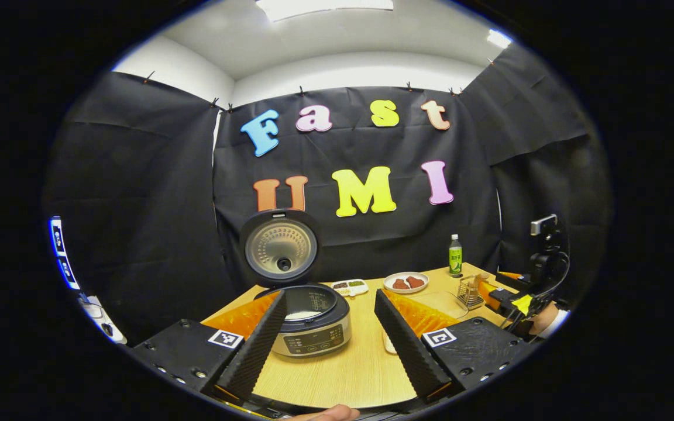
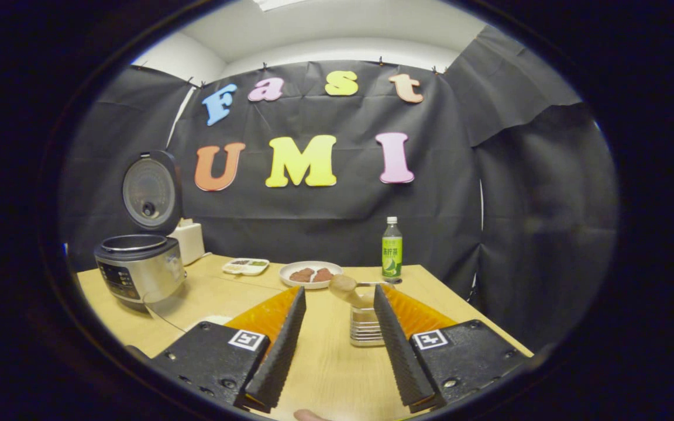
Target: Close the left gripper, press the button to open the rice cooker; take a wooden spoon from the chopstick holder with the right hand, scoop a spoonful of rice and pour it into the rice cooker, then put the wooden spoon back into the chopstick holder.
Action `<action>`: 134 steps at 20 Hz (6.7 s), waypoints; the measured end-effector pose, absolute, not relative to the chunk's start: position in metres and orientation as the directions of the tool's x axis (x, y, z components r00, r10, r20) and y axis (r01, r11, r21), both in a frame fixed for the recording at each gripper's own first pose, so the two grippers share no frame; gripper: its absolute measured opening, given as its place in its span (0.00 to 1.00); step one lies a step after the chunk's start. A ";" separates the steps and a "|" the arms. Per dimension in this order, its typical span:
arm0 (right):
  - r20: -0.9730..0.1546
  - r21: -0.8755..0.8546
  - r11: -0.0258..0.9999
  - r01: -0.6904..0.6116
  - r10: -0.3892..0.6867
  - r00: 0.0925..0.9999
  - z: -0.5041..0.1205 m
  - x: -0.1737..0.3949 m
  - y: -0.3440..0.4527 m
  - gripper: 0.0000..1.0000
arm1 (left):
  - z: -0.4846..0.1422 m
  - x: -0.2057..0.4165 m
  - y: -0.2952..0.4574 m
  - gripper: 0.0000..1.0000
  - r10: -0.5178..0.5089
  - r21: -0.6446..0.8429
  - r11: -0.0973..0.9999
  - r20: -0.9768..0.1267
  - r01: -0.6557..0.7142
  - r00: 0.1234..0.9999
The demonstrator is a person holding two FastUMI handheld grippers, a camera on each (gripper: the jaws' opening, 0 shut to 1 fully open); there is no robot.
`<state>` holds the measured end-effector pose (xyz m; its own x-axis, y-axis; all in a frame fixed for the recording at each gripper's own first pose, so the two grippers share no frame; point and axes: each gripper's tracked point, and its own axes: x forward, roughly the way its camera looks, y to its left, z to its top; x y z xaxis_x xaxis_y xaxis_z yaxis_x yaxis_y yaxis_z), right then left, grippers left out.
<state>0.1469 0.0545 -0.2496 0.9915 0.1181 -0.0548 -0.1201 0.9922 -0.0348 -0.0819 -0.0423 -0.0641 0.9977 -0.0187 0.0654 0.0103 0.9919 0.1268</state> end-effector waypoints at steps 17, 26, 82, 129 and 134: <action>-0.087 -0.015 0.999 0.034 -0.035 0.996 -0.282 0.214 0.049 0.42 | -0.089 -0.092 -0.065 0.96 -0.040 0.044 0.998 0.081 0.037 0.996; -0.091 -0.011 0.997 0.073 -0.074 0.993 -0.255 0.235 0.029 0.19 | -0.113 -0.092 -0.073 0.96 -0.073 0.047 0.996 0.051 0.070 0.996; -0.279 0.322 0.884 -0.339 0.430 0.858 -0.281 0.147 0.268 0.14 | -0.090 -0.105 -0.020 0.96 -0.046 -0.002 0.999 0.083 0.046 0.996; -0.045 0.992 0.124 -0.033 0.577 0.816 -0.130 0.157 0.299 0.13 | -0.094 -0.133 0.067 0.96 0.099 -0.043 0.994 0.044 -0.097 0.994; -0.093 0.964 0.254 -0.073 0.587 0.804 -0.105 0.163 0.368 0.13 | -0.098 -0.137 0.097 0.95 0.154 -0.076 0.986 0.039 -0.150 0.987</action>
